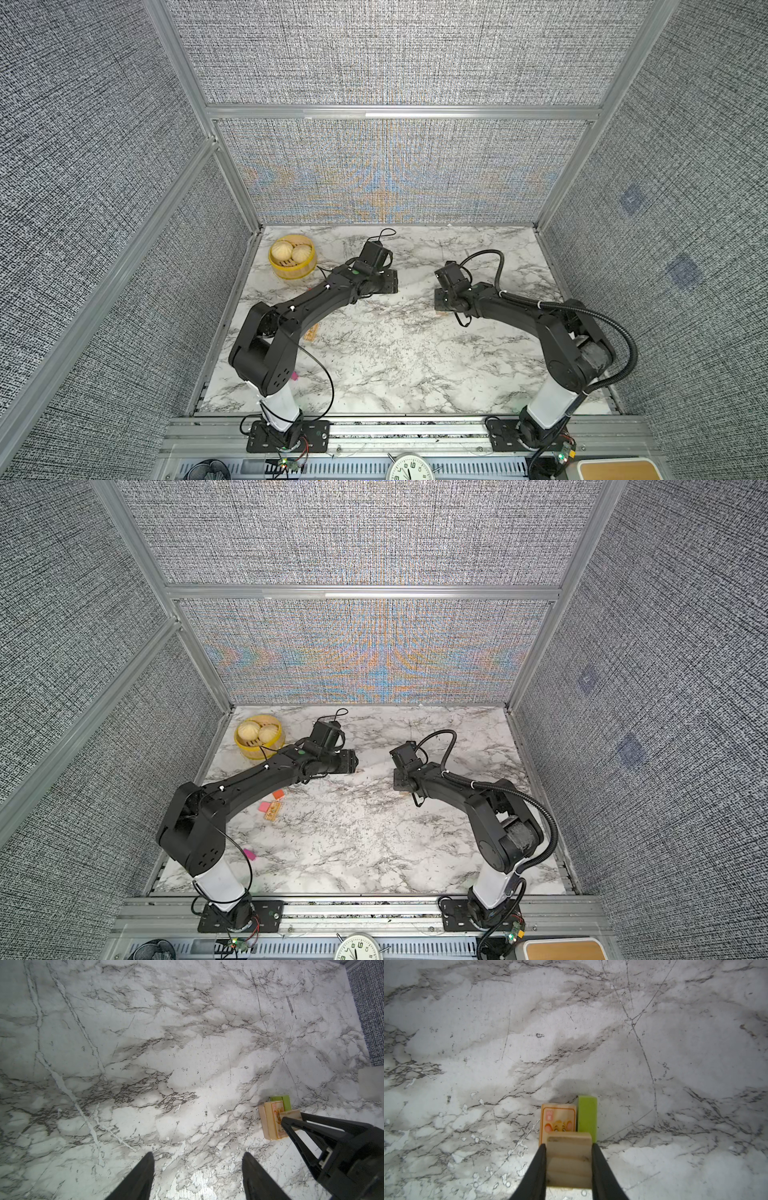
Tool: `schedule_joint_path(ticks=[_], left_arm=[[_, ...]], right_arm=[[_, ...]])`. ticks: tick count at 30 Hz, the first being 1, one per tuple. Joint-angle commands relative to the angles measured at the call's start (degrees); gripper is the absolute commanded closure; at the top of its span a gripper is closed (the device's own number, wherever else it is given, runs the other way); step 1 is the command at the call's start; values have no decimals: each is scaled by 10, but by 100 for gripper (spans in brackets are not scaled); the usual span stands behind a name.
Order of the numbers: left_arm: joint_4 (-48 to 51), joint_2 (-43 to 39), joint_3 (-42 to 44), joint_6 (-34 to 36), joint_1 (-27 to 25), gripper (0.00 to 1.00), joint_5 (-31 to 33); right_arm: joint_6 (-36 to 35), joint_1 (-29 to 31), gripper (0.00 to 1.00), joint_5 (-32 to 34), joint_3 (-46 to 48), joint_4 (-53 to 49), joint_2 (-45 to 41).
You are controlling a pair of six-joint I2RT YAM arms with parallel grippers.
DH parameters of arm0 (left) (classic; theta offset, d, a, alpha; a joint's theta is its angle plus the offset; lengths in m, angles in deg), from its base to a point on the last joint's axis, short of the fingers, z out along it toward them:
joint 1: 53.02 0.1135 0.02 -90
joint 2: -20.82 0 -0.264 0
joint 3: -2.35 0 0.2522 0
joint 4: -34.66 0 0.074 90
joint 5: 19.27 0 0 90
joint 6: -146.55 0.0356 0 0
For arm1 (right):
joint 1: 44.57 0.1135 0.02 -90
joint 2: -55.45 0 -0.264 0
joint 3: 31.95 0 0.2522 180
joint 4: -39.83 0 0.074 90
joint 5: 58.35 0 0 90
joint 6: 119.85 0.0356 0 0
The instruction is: Build the wood block tower
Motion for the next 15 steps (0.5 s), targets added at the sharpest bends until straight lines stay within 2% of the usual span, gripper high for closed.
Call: schedule_joint_path(ticks=[1, 9, 15], left_arm=[[-9, 4, -7, 3, 0, 32, -5], [-6, 2, -6, 3, 0, 32, -1], [-6, -1, -3, 1, 0, 32, 3]], right_arm=[[1, -2, 72, 3, -2, -2, 1], [3, -4, 69, -7, -3, 4, 7], [4, -4, 57, -15, -5, 4, 6]])
